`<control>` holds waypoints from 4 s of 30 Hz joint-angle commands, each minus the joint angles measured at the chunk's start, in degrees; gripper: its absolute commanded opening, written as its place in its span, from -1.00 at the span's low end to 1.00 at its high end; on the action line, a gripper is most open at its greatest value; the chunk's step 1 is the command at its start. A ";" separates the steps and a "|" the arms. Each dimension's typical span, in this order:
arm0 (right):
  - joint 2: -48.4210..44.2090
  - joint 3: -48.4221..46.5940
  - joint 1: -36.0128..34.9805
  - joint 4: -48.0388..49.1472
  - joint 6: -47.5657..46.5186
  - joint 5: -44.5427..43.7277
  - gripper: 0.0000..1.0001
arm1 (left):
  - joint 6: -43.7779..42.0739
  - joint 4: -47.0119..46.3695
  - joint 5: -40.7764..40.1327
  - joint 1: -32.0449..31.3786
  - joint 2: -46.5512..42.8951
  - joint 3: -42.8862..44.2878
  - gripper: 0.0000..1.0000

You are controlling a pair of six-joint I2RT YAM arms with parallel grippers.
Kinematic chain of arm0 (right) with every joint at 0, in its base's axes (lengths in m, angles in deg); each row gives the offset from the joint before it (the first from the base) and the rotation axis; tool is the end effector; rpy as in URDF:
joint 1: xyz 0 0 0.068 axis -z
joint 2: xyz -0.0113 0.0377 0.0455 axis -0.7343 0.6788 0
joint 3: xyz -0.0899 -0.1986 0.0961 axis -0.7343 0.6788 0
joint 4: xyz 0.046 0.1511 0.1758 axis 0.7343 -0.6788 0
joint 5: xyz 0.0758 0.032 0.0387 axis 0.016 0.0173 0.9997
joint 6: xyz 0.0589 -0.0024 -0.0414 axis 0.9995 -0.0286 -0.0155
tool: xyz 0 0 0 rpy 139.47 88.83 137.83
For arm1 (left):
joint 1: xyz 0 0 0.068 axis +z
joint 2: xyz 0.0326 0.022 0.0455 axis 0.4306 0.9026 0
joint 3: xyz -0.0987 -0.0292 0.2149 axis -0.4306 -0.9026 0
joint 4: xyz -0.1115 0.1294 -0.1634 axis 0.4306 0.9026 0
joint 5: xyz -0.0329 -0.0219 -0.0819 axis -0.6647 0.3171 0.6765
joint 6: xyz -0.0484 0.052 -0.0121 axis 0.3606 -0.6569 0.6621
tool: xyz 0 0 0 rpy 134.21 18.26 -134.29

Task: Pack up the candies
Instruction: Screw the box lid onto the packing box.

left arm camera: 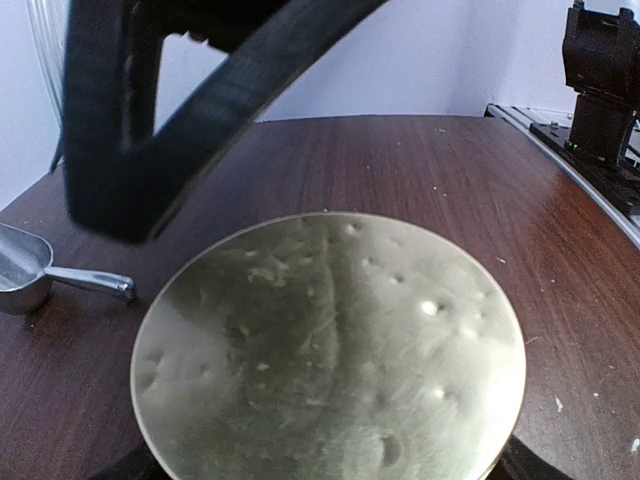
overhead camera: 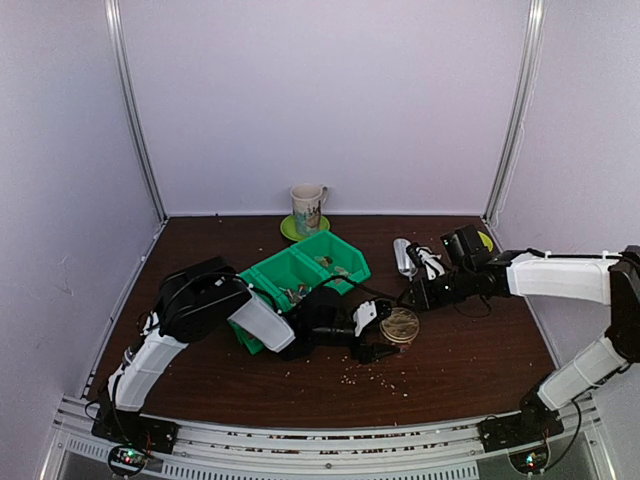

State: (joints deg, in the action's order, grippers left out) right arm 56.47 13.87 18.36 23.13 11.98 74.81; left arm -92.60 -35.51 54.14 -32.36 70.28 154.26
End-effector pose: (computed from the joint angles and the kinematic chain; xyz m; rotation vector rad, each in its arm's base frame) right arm 0.2358 0.1598 0.1686 -0.5425 2.4381 0.8760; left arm 0.2238 -0.4095 0.0568 1.2792 1.4261 -1.1027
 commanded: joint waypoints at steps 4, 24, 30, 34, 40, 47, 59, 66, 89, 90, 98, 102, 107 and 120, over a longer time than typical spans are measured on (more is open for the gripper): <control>8.91 -3.51 1.37 5.04 -0.74 8.90 -0.37 | -1.30 5.27 -2.00 0.65 2.59 -1.54 0.60; 2.55 7.04 1.46 5.25 1.39 9.95 -0.70 | -0.63 5.43 -2.30 1.00 2.97 -1.02 0.60; -2.15 11.51 1.46 4.48 1.72 9.79 -0.72 | -0.25 5.44 -2.36 1.12 3.02 -0.84 0.58; -4.42 12.84 1.46 3.32 2.10 10.49 -0.74 | 0.05 5.26 -2.83 1.24 2.95 -0.99 0.54; -7.31 14.71 1.28 0.23 1.61 10.14 -0.73 | 1.23 3.92 -4.36 1.83 2.51 -1.95 0.50; -11.77 13.94 0.08 -4.61 0.50 6.50 -0.56 | 0.88 3.62 -5.83 1.97 1.76 -2.79 0.49; -17.05 2.13 -0.74 -13.62 -13.33 -2.27 0.65 | -3.81 4.98 2.83 2.50 -0.34 -4.83 0.55; -17.39 5.23 -3.48 -4.38 -27.06 -1.33 0.99 | -3.14 4.76 14.96 5.65 -0.36 -5.16 0.52; 3.05 -5.31 -11.81 -2.15 -41.44 -1.15 0.99 | -1.85 3.57 23.57 7.86 0.92 -3.83 0.51; 3.47 -5.61 -11.89 -1.91 -40.92 -1.57 0.99 | -1.84 3.54 23.61 7.85 0.98 -3.91 0.51; 5.92 -7.61 -12.57 -4.95 -38.48 -2.55 0.99 | -1.77 3.10 23.14 7.86 0.83 -4.29 0.51; 5.94 -7.62 -13.11 -6.14 -37.87 -4.04 0.99 | -1.68 3.15 22.95 7.86 1.03 -4.18 0.51; 6.08 -7.84 -13.54 -7.69 -37.44 -5.95 0.99 | -1.65 3.10 22.40 7.86 1.11 -4.01 0.50; 8.32 -8.92 -14.00 -6.61 -33.16 -9.30 0.92 | -1.61 2.99 20.38 7.86 1.35 -4.01 0.47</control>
State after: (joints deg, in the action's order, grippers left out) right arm 63.88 6.48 5.07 16.05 -23.32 67.49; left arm -94.92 -35.03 75.71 -24.73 69.14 151.13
